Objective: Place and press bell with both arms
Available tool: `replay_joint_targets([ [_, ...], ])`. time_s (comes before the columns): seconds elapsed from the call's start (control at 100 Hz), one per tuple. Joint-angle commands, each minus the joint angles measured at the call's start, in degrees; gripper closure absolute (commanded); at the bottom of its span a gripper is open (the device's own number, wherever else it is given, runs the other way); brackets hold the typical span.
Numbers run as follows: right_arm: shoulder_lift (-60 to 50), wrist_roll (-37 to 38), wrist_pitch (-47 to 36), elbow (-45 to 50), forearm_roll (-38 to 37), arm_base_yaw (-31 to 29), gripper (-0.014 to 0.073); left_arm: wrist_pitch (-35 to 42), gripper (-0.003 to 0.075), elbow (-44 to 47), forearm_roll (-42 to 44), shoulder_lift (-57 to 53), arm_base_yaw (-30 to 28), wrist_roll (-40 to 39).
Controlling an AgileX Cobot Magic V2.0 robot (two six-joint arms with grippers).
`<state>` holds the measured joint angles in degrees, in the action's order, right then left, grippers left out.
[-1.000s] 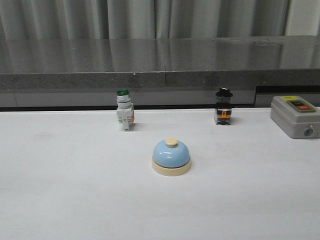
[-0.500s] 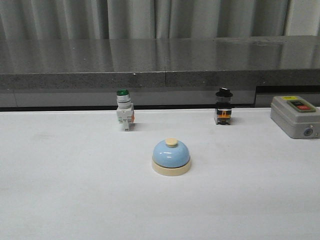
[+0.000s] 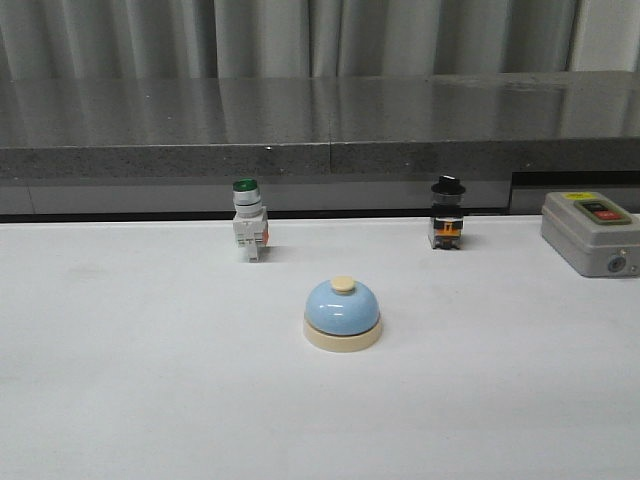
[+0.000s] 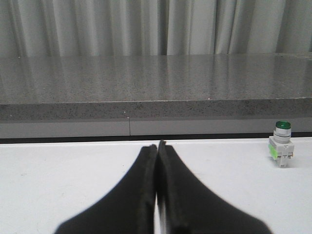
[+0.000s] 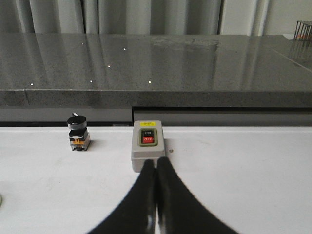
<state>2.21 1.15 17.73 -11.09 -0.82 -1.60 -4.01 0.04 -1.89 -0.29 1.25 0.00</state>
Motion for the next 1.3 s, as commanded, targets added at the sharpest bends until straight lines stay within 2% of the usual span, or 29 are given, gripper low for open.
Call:
replay_joint_targets([
  [0.0,5.5,-0.3,1.9,-6.3,-0.5,-0.2,0.0662,4.4,0.0741,2.4,0.0,-1.8,0.1,-0.5],
  [0.09,11.4,-0.3,5.2,-10.3,-0.5,-0.2,0.0662,4.4,0.0741,2.4,0.0,-1.8,0.1,-0.5],
  [0.32,27.1,-0.4,6.6,-17.0,0.8,-0.2,0.0662,4.4,0.0741,2.4,0.0,-1.8,0.1,-0.5],
  [0.54,41.9,-1.1,14.3,-27.4,5.1,1.5,0.0662,4.4,0.0741,2.4,0.0,-1.8,0.1,-0.5],
  [0.79,59.3,-1.1,19.4,-39.0,5.1,9.4,0.0662,4.4,0.0741,2.4,0.0,-1.8,0.1,-0.5],
  [1.1,76.5,-2.5,21.1,-53.5,5.1,21.4,0.0662,4.4,0.0741,2.4,0.0,-1.8,0.1,-0.5],
  [1.29,86.9,-2.5,25.2,-63.1,5.1,27.9,0.0662,4.4,0.0741,2.4,0.0,-1.8,0.1,-0.5],
])
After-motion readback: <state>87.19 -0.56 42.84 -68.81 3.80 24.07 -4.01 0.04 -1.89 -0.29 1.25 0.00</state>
